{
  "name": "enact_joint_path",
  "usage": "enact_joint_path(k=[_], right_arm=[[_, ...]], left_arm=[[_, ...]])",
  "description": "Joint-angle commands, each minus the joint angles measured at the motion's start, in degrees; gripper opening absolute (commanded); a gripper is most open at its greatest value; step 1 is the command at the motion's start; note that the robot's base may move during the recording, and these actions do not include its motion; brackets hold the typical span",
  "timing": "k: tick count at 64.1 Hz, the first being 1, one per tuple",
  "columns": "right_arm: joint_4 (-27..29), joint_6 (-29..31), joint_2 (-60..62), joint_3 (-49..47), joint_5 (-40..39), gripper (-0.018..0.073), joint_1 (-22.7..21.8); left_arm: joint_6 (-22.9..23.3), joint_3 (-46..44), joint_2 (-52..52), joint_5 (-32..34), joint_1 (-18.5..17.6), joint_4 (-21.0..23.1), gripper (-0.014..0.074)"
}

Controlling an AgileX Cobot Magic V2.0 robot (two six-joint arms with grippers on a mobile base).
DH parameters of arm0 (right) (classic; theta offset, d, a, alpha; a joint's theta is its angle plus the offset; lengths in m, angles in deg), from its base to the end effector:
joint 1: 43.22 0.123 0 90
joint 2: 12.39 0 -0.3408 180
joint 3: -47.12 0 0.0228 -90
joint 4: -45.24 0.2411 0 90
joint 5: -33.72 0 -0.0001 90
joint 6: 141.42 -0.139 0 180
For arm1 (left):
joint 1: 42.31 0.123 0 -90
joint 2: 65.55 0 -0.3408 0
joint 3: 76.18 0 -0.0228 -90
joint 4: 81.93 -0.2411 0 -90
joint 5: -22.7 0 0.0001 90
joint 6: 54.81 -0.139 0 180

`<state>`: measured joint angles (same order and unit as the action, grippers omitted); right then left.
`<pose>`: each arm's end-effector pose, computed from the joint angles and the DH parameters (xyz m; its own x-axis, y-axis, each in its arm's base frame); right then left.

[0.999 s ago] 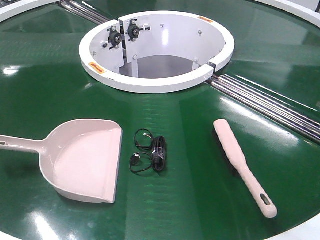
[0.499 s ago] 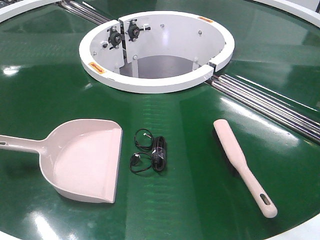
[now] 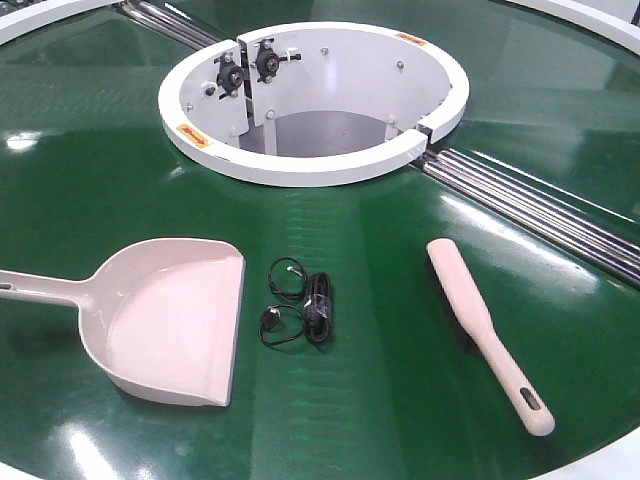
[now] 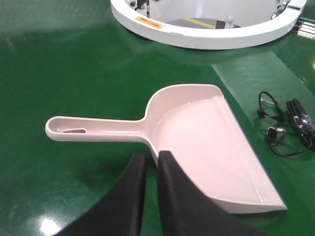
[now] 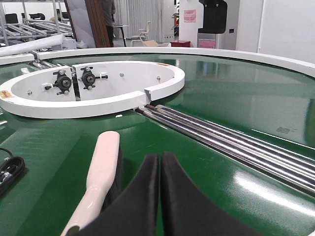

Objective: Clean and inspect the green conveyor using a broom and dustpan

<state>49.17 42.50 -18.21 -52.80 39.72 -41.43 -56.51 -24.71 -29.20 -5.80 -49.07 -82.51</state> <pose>0.0387 0.0022 0.1929 -0.0329 -0.0012 -0.9995 -0.0384 0.9993 0.0000 0.0896 -0.0099 0.2952 -0.4356 0.0905 -0.8956 0.1303 0.9908 0.0367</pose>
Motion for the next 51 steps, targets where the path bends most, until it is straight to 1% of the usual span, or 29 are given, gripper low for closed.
enact_joint_path(k=[1, 12, 17, 34, 44, 46, 51], right_arm=[[0.02, 0.4, 0.6, 0.21, -4.5, -0.0008, -0.36], [0.02, 0.4, 0.6, 0.21, -4.5, -0.0008, -0.36], [0.02, 0.4, 0.6, 0.21, -4.5, -0.0008, -0.36], [0.02, 0.4, 0.6, 0.21, -4.5, -0.0008, -0.36], [0.02, 0.4, 0.6, 0.21, -4.5, -0.0008, -0.36], [0.02, 0.4, 0.6, 0.21, -4.5, -0.0008, -0.36], [0.02, 0.4, 0.6, 0.21, -4.5, -0.0008, -0.36]], left_arm=[[0.51, -2.1, 1.31, 2.64, 0.03, 0.58, 0.0169], [0.51, -2.1, 2.08, 1.68, 0.03, -0.08, 0.0344], [0.51, -2.1, 2.08, 1.81, 0.03, 0.01, 0.0388], [0.56, -2.1, 2.08, 2.45, 0.03, 0.58, 0.0398], [0.48, -2.1, 2.08, 1.86, 0.03, 7.24, 0.0398], [0.02, -2.1, 2.08, 1.74, 0.03, 7.98, 0.0398], [-1.82, -2.24, 2.44, 1.49, 0.03, 7.79, 0.0398]])
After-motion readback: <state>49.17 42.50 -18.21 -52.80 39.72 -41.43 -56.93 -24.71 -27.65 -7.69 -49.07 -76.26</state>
